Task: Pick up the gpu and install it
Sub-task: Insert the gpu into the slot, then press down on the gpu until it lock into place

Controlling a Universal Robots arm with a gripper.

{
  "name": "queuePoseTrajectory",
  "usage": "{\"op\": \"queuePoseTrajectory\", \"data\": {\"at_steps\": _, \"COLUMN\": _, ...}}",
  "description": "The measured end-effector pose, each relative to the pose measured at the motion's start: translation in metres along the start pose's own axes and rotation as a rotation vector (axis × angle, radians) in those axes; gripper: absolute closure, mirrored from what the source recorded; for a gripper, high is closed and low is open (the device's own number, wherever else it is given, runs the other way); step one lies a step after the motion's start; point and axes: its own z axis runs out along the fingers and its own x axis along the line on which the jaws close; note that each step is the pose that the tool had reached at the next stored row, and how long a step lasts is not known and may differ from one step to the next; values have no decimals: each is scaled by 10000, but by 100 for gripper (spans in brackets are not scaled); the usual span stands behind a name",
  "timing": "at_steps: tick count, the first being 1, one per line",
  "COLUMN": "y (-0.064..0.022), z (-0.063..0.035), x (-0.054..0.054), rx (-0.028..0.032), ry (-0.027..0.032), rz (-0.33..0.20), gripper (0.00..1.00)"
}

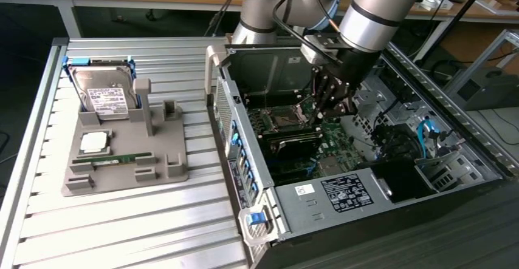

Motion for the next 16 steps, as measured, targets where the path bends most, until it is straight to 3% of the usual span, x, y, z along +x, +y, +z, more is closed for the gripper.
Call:
{"op": "queuePoseTrajectory", "data": {"at_steps": 10, "y": 4, "z": 0, "x": 0, "rx": 0, "ry": -1, "rz": 1, "gripper": 89}}
{"op": "queuePoseTrajectory", "data": {"at_steps": 16, "y": 248, "z": 47, "x": -2, "rx": 16, "ry": 1, "rz": 0, "gripper": 89}}
